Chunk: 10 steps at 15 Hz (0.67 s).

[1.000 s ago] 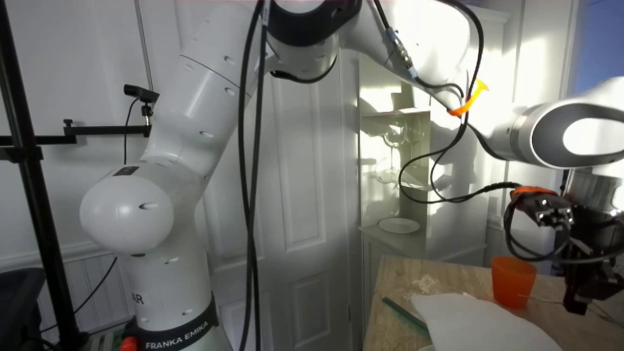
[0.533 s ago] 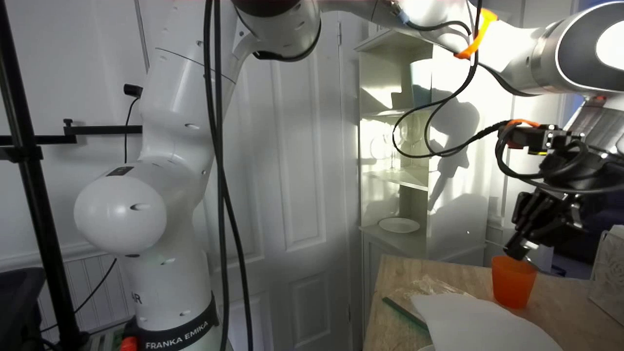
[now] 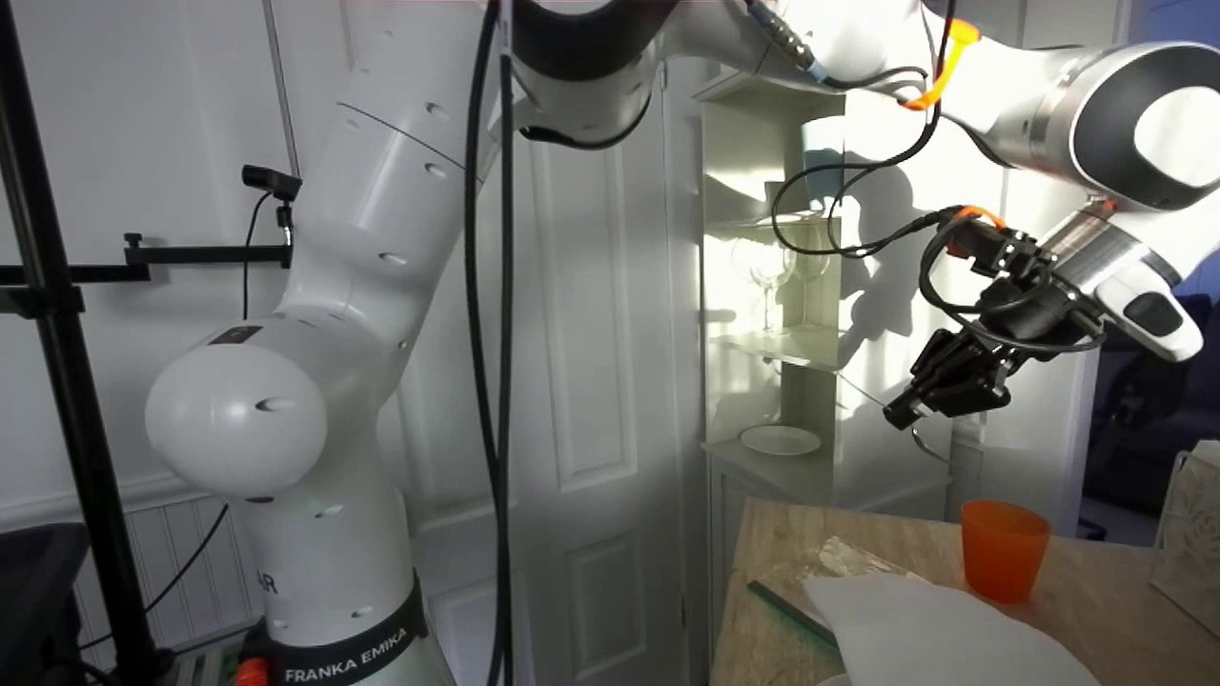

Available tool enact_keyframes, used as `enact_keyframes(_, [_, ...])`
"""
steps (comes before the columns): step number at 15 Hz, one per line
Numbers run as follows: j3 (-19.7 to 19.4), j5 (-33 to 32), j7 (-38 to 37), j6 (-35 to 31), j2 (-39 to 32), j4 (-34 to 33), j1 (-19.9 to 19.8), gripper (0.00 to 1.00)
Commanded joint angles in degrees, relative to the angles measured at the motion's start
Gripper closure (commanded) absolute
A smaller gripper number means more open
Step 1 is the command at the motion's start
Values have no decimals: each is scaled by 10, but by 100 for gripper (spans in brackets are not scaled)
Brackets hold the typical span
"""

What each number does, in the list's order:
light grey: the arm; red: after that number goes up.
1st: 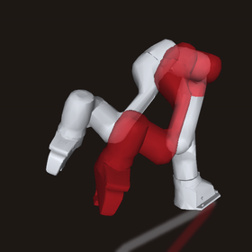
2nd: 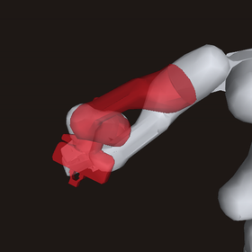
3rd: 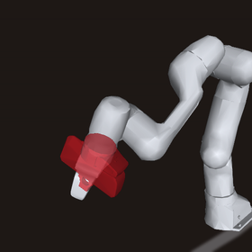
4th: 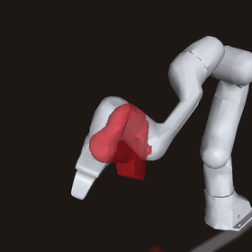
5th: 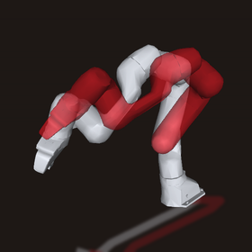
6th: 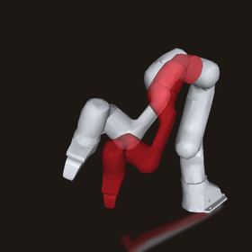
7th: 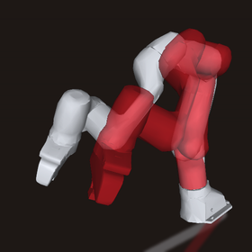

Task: Pick up the spoon and place it in the orange cup

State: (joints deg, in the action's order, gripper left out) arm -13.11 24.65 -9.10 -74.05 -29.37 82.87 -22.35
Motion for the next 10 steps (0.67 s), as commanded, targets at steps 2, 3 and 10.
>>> enact_keyframes(2, [15, 59, -62, 30, -91, -111, -14, 98])
enact_keyframes(3, [16, 64, -75, 30, -105, -126, -17, 98])
enact_keyframes(10, [21, 87, -144, 40, -186, -228, -54, 98])
